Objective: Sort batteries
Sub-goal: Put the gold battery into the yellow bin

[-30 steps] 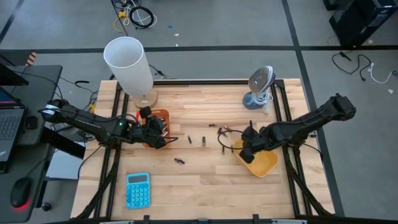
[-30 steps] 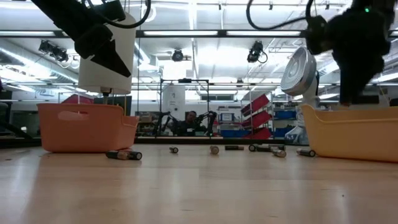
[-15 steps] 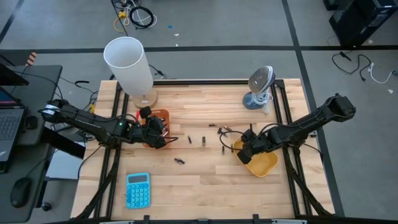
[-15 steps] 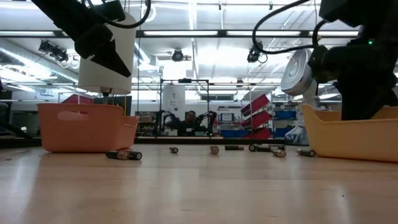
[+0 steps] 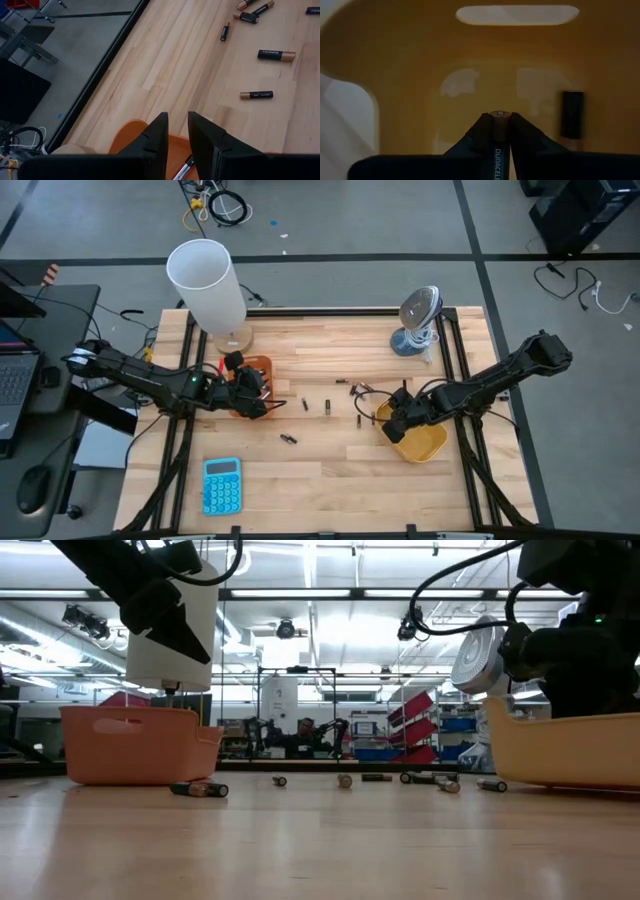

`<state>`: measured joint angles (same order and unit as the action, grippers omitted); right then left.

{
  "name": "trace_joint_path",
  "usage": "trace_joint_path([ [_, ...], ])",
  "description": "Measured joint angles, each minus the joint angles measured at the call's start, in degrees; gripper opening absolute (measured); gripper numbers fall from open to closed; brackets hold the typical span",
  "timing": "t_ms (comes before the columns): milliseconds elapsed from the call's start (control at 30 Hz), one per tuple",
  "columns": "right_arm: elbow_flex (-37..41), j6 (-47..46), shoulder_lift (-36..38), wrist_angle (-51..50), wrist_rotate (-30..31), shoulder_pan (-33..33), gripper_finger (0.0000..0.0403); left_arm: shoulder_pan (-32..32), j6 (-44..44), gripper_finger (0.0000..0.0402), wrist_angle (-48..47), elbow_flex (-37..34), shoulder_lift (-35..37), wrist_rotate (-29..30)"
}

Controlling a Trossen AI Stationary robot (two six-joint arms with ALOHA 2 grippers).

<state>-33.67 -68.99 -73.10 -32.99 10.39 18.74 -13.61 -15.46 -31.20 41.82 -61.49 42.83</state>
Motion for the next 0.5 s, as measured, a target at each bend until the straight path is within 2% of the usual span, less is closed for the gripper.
trace_joint_path([
  [500,0.00,0.15,-0.02,-0.07,0.00,0.00,0.0067,0.00,0.00,0.0076,-0.02,0.00,0.00,0.00],
])
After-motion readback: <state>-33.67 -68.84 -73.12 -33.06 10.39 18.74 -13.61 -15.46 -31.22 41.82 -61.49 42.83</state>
